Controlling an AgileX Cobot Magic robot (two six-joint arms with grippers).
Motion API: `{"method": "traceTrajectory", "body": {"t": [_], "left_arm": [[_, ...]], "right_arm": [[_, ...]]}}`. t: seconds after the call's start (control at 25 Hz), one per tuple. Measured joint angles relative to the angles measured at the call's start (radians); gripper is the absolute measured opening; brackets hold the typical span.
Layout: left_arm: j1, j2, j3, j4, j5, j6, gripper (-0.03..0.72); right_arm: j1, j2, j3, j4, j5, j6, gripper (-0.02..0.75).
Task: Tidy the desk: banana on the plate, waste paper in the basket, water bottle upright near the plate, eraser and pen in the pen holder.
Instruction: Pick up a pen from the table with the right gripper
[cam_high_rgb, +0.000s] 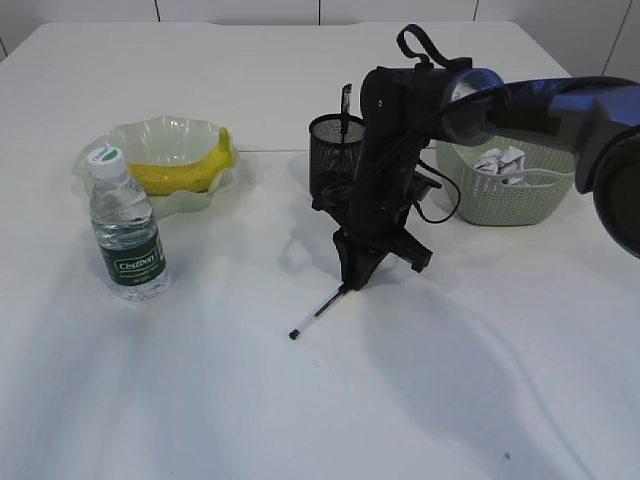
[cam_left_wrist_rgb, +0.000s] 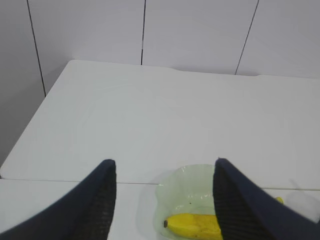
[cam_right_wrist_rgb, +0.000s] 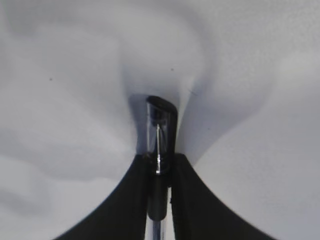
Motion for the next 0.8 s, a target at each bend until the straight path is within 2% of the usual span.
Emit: {"method": "traceTrajectory", "body": {"t": [0.28, 0.8], "left_arm": [[0.0, 0.0, 0.0, 0.0, 0.0, 0.0, 0.426], [0.0, 0.0, 0.0, 0.0, -0.002, 0.0, 0.425]], "right_arm": [[0.0, 0.0, -0.01, -0.016, 0.0, -0.018, 0.076], [0.0, 0.009, -0.146, -0.11, -0.02, -0.074, 0.074]]}}
